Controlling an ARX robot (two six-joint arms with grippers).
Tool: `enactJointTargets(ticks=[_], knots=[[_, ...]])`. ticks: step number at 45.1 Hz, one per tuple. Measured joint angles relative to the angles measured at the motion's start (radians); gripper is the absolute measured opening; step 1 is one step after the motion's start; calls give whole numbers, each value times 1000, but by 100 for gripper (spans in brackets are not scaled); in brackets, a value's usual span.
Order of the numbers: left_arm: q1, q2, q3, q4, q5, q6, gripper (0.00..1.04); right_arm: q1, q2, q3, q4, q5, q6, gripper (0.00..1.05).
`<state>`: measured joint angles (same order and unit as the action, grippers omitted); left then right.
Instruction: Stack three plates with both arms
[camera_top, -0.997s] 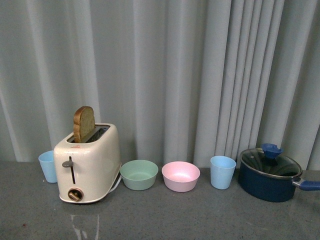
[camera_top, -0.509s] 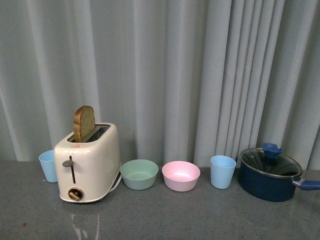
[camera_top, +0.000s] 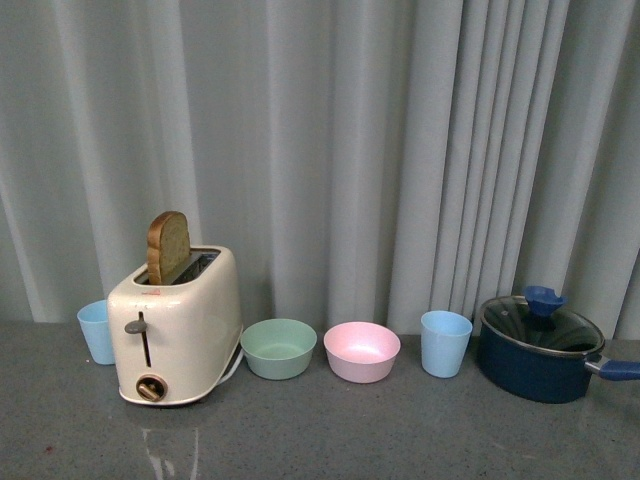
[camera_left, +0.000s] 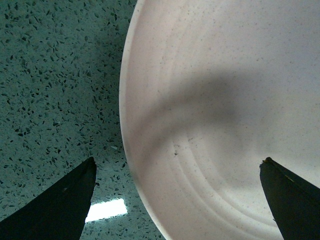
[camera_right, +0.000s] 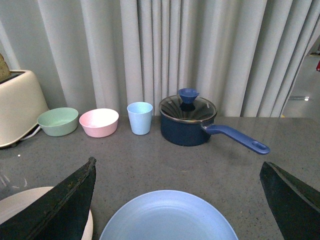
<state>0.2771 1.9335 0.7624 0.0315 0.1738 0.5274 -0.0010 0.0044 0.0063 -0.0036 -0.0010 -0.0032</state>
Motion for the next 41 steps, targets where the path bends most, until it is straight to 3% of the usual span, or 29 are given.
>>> enactJointTargets(ticks=[19, 34, 41], knots=[[-40, 24, -39, 84, -44, 1, 98, 0, 0, 0, 0, 0, 0, 97], [-52, 37, -47, 127, -65, 1, 42, 0, 0, 0, 0, 0, 0, 97], [-53, 37, -48, 137, -62, -5, 24, 0, 0, 0, 0, 0, 0, 97]])
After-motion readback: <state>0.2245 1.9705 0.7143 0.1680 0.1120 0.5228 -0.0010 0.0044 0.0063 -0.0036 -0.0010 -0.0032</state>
